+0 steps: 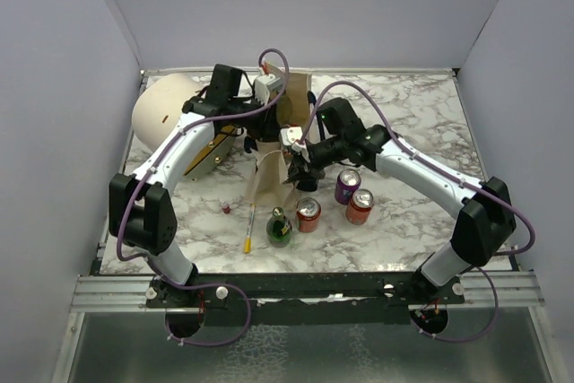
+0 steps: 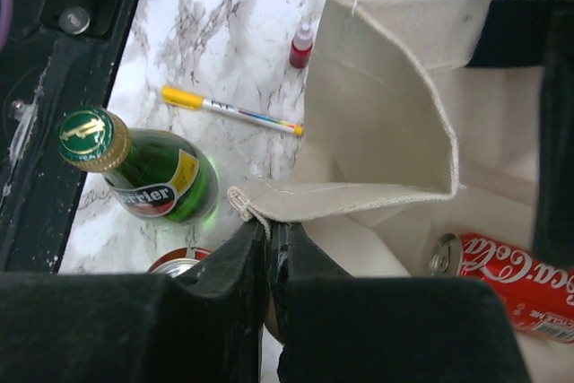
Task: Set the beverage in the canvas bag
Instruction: Pick up the drink from the canvas bag.
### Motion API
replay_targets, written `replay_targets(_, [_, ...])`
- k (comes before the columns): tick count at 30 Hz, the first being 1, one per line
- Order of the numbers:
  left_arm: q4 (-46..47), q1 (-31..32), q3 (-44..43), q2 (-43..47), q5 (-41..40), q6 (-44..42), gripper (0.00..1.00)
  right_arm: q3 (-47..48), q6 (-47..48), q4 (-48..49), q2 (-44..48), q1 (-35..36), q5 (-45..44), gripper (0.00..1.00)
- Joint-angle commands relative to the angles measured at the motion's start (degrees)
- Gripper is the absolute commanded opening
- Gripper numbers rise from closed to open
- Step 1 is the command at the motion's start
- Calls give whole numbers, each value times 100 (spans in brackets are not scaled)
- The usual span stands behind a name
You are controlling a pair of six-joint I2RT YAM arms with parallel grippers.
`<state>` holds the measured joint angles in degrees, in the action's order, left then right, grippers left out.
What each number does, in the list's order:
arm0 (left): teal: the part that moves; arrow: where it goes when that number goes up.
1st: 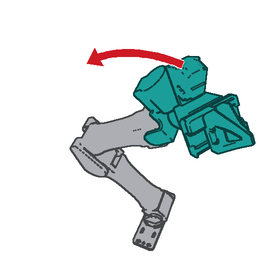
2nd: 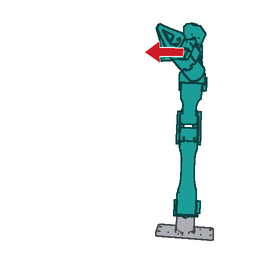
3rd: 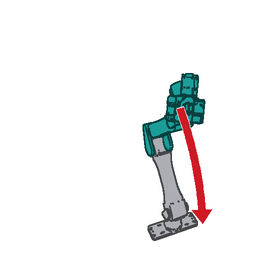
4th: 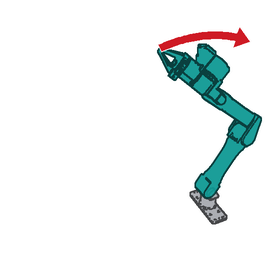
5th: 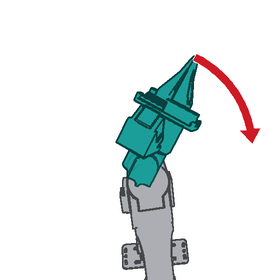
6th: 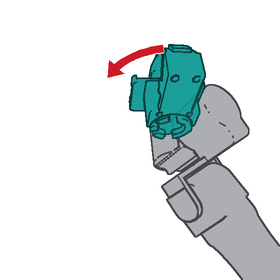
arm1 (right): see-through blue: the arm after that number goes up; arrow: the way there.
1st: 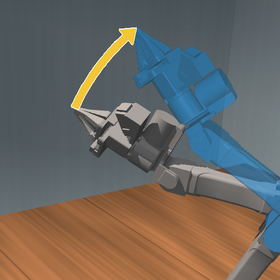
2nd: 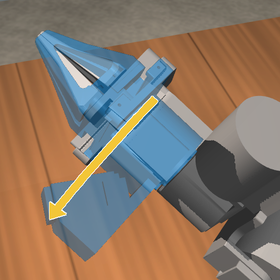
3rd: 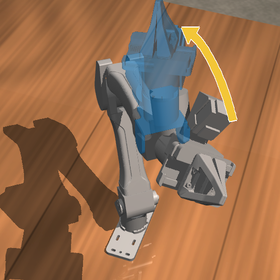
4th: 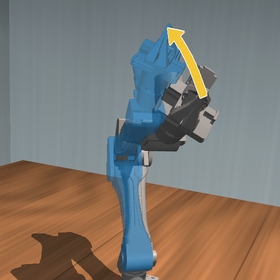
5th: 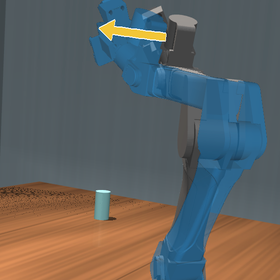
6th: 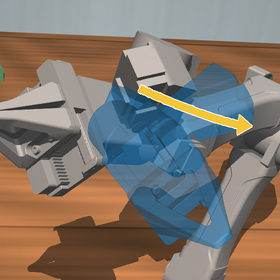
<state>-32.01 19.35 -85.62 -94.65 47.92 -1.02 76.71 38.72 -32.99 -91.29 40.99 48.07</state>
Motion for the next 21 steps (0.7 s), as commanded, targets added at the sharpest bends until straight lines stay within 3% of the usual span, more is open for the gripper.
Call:
replay_targets(1, [-357,5,508,383,-89,-1301,16,-532,-66,-230,15,85,-434,4])
replay_targets(13, [-647,4,1561,839,-380,-2766,9,-1167,-210,-75,199,76,-517,3])
replay_targets(21, [-354,1,1472,600,-856,-2505,9,-1186,-252,-16,113,-78,-523,3])
